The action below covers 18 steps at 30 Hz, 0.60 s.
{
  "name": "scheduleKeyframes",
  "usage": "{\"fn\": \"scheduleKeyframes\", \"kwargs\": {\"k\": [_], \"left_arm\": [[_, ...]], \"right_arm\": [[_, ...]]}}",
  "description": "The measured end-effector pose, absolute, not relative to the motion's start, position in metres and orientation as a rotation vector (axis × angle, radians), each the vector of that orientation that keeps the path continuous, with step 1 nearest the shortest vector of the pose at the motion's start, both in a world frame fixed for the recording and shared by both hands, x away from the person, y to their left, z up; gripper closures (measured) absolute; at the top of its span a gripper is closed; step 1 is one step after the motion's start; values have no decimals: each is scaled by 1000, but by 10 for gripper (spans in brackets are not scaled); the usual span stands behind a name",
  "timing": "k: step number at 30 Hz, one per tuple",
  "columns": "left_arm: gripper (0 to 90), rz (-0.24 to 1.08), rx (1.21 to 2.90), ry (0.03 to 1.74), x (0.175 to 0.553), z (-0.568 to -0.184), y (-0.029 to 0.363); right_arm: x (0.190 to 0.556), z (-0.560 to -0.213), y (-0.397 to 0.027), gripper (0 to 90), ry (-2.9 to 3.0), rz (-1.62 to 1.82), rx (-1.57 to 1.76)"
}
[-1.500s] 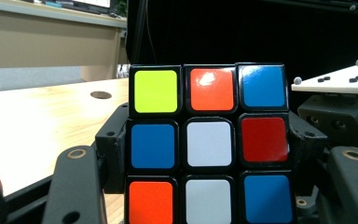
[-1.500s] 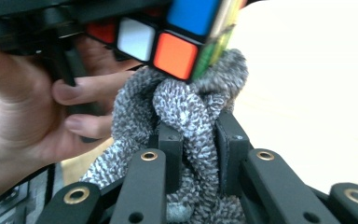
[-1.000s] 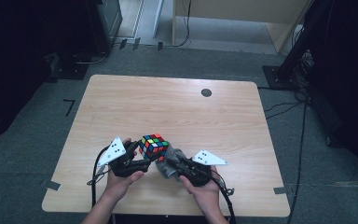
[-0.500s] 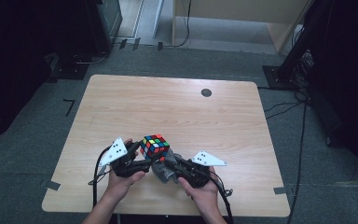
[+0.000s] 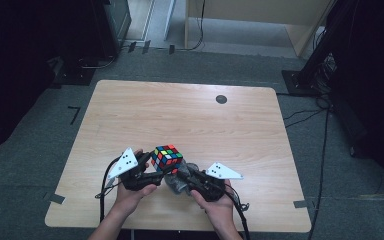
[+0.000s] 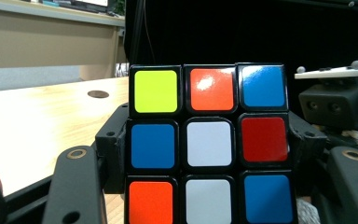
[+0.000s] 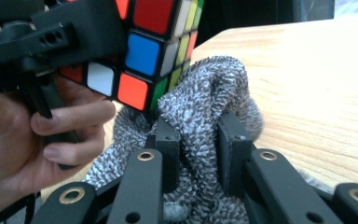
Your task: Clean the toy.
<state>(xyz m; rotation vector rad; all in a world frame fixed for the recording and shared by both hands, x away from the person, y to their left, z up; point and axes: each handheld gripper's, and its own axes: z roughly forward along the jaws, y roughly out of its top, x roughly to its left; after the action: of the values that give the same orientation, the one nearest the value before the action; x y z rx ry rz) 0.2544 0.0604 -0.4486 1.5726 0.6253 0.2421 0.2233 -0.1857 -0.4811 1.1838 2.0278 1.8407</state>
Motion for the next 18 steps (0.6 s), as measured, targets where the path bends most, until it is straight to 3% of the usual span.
{"fn": "scheduleKeyframes", "kwargs": {"k": [7,18], "left_arm": [[341,255,1574,628,254,-450,59],[341,215,1587,621,258,-450,61]], "right_arm": [[216,-487,-166,740,2121,1856,1122],[229,-475,-204,742,1945,1889,1198]]}}
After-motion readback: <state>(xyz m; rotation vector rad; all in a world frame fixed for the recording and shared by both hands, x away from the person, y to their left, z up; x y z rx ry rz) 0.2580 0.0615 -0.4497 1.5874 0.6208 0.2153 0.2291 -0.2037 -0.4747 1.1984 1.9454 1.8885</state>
